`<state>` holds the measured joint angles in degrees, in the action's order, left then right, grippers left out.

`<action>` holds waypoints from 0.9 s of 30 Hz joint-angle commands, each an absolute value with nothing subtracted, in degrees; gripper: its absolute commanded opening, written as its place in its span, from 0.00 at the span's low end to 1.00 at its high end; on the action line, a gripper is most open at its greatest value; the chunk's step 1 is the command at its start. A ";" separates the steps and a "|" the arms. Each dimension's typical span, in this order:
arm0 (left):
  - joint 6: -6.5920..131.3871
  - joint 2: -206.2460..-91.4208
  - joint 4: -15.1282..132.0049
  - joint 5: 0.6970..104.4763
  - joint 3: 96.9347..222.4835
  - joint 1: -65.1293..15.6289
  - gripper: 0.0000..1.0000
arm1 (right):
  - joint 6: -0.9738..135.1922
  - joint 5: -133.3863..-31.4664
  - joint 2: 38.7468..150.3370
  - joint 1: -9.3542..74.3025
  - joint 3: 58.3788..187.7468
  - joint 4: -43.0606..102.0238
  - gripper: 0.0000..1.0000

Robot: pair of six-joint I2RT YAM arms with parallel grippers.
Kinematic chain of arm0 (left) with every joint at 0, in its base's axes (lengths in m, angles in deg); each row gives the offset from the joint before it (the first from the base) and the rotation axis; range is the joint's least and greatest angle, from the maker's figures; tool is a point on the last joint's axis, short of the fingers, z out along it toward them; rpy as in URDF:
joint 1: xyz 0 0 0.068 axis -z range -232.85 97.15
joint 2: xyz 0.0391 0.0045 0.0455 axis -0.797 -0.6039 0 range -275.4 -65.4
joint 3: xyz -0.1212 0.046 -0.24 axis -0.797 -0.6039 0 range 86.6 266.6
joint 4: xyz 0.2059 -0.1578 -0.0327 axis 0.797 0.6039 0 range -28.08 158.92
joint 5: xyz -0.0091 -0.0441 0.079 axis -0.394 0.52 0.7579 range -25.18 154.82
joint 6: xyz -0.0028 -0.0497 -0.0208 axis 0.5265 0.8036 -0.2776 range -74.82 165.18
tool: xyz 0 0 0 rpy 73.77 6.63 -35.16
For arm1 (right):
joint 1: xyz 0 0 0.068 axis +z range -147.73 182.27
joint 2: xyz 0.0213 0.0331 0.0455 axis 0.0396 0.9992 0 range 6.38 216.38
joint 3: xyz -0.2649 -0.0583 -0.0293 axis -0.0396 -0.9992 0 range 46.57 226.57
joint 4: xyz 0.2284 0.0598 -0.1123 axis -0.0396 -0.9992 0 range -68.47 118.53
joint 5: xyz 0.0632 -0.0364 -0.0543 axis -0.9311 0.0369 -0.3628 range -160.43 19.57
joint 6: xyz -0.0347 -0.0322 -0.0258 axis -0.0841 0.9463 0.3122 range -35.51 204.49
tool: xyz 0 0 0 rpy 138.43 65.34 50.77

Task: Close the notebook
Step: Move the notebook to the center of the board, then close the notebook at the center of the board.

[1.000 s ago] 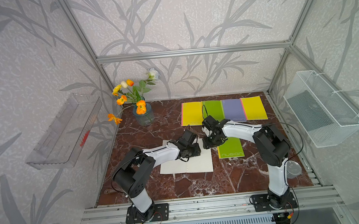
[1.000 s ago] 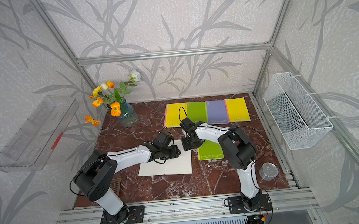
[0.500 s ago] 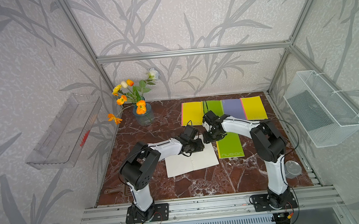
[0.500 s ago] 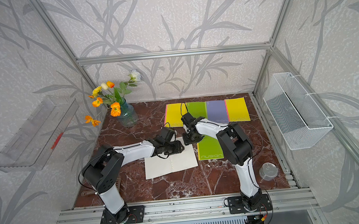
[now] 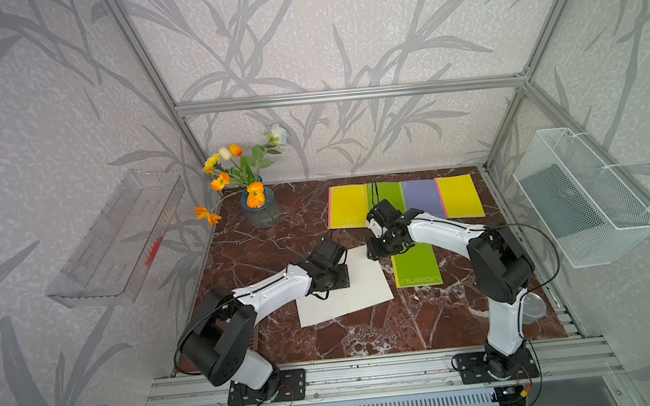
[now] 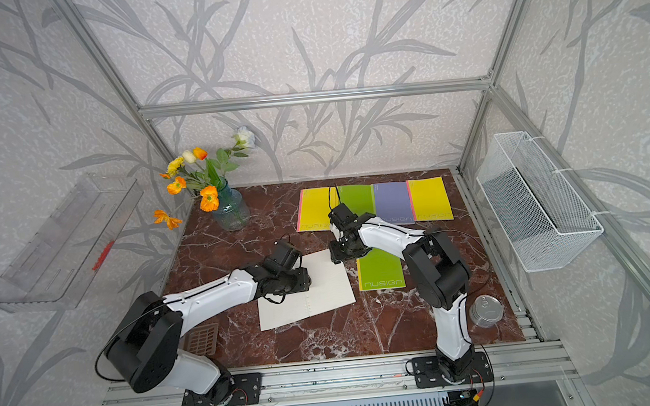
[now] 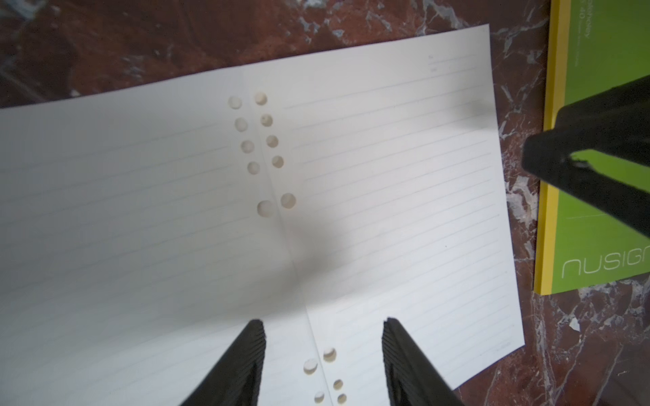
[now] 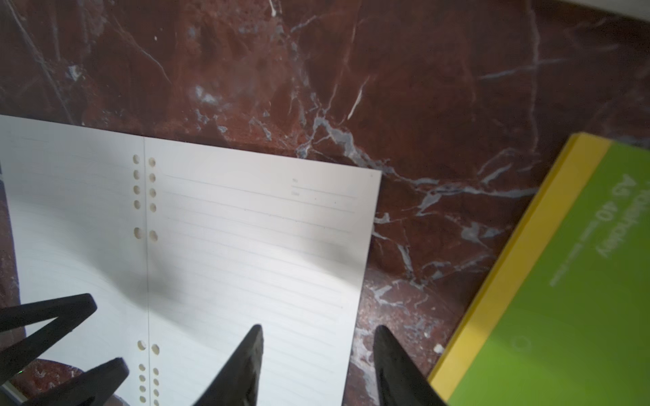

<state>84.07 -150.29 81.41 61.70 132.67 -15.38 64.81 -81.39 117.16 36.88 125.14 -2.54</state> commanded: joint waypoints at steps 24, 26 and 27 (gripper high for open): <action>96.42 -116.38 100.33 72.04 112.65 -17.53 0.65 | 60.06 -79.92 107.54 46.83 114.30 0.30 0.53; 96.65 -116.68 99.28 71.30 111.98 -17.86 0.65 | 59.74 -80.01 107.52 47.00 113.67 0.62 0.52; 96.75 -116.91 98.58 70.91 111.55 -17.94 0.65 | 59.58 -80.09 107.54 46.96 113.38 0.85 0.52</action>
<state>95.72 -116.91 98.72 70.90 112.80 -17.47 60.57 -80.86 108.44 46.61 114.25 0.08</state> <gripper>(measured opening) 0.653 0.524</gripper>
